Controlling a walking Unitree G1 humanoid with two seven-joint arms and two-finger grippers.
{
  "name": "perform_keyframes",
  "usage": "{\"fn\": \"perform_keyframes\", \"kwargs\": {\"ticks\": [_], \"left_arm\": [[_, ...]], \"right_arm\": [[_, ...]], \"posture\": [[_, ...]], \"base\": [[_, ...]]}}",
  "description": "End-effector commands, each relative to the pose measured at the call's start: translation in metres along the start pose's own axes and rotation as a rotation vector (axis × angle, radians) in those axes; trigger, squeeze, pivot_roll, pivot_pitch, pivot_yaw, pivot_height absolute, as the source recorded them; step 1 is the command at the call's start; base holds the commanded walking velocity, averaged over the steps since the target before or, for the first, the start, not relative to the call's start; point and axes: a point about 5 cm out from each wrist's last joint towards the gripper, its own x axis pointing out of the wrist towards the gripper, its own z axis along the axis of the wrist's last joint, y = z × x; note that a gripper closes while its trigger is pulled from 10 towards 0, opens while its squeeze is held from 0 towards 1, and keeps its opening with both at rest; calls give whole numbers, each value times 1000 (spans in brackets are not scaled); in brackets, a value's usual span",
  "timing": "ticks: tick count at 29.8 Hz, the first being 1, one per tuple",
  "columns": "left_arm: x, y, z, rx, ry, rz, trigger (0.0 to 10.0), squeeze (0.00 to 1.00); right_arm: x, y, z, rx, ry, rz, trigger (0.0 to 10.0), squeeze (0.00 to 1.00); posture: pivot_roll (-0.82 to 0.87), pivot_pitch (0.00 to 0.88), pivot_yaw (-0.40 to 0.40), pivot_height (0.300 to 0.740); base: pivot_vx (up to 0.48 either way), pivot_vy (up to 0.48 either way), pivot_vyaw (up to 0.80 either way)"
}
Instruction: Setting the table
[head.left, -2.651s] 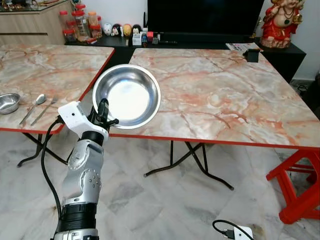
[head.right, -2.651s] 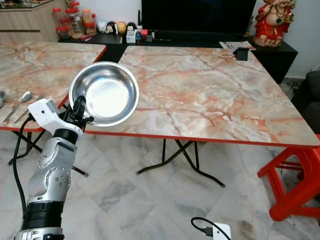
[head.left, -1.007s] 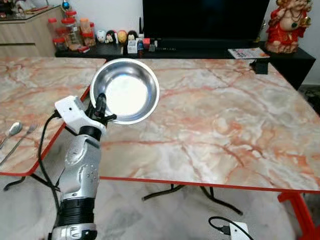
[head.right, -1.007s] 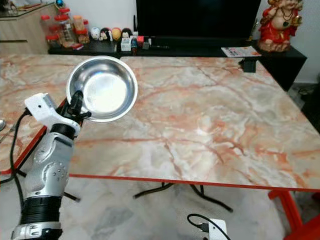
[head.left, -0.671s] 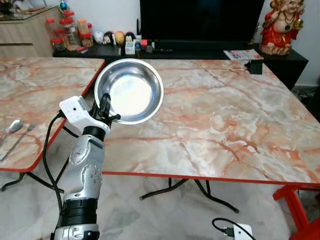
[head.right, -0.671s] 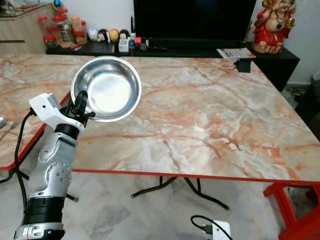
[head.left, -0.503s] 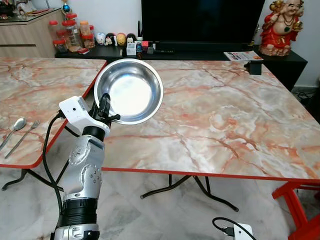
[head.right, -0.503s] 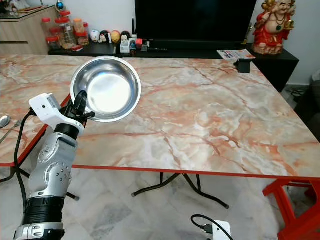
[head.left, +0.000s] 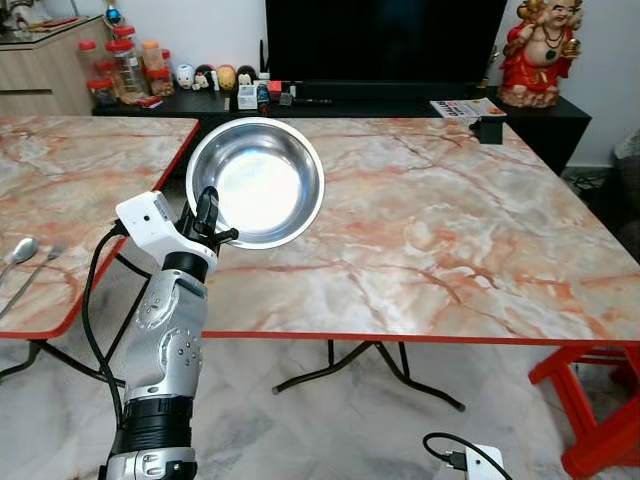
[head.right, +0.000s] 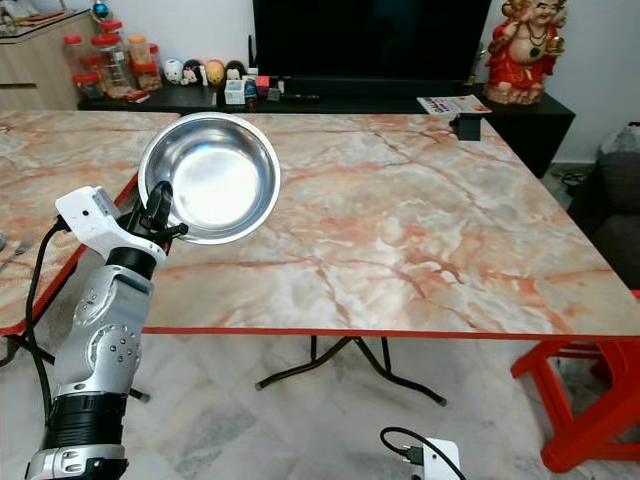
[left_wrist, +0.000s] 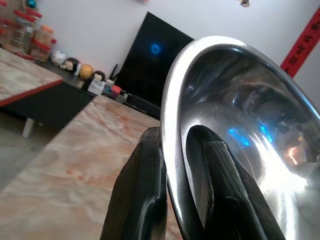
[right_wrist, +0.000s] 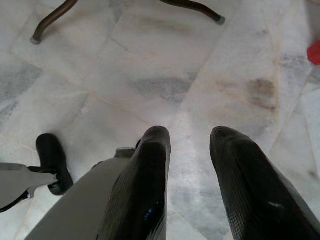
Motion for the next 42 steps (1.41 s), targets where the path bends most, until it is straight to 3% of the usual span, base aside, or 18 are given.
{"fn": "perform_keyframes", "kwargs": {"ticks": [1, 23, 31, 42], "left_arm": [[3, -5, 2, 4, -17, -11, 10000, 0], [6, -1, 3, 15, -15, -6, 10000, 0], [6, 12, 6, 37, -14, 25, 10000, 0], [5, 9, 5, 38, -16, 22, 10000, 0]], "right_arm": [[1, 0, 4, 3, -12, 1, 10000, 0], [2, 1, 9, 21, -23, -10, 10000, 0], [2, 0, 9, 20, -24, -11, 10000, 0], [1, -3, 8, 27, -24, -21, 10000, 0]], "posture": [[12, 0, -11, 725], [4, 0, 1, 725], [3, 0, -3, 725], [-1, 0, -4, 725]], "base": [[0, -307, 0], [0, -323, 0], [0, 0, 0], [0, 0, 0]]}}
